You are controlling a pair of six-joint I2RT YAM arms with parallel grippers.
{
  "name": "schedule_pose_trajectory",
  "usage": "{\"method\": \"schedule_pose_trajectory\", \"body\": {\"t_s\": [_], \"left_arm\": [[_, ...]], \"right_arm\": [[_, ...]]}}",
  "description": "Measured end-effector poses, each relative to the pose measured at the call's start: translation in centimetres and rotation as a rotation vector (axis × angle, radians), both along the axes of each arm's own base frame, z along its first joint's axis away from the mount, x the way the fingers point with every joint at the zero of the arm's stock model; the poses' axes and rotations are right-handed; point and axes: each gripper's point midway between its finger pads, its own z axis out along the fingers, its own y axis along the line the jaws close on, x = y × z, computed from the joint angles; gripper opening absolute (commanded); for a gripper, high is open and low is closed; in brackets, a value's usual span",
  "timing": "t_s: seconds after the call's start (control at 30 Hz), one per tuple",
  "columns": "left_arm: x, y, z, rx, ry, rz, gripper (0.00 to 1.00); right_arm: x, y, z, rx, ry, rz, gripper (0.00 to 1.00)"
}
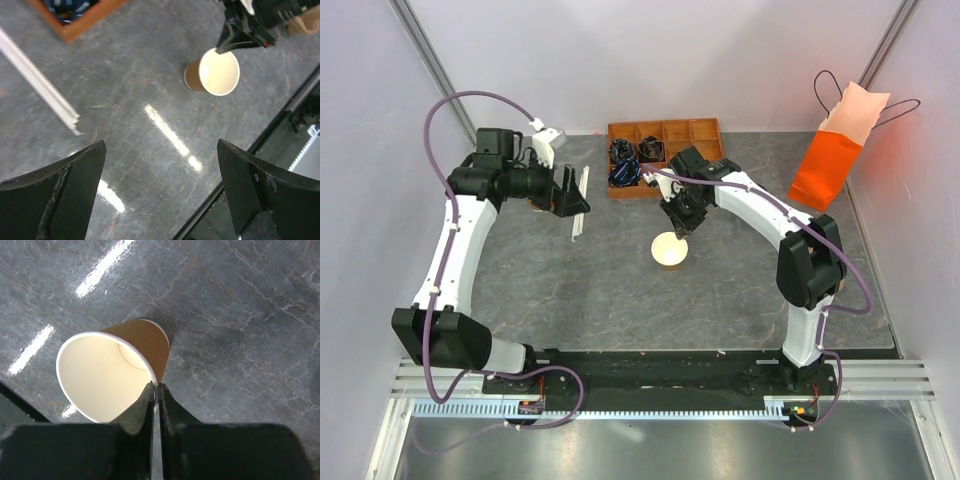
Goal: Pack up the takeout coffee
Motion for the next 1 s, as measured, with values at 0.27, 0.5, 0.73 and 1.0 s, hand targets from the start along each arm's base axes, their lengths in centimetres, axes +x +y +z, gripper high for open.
{"method": "schedule_pose_trajectory", "body": {"t_s": [0.27, 0.5, 0.73, 1.0], "left_arm": [[-0.8, -1.4, -0.6, -0.011, 0.021, -0.049, 1.00], [-1.0, -1.9, -0.6, -0.011, 0.019, -0.067, 1.00], [-1.5, -3.1, -0.6, -0.011, 0.011, -0.115, 1.00], [-1.9, -4.7, -0.7, -0.024, 0.011, -0.173, 1.00]], "right_arm": [[-0.8, -0.1, 0.3, 0.018, 0.041, 0.021, 0.54], [2.5, -4.0, 3.9, 0.041, -0.038, -0.034, 0.59], [5.0, -13.5, 5.7, -0.091, -0.159, -0.071, 0.52], [6.3, -19.4, 4.1, -0.271, -0.187, 0.049, 0.45]]}}
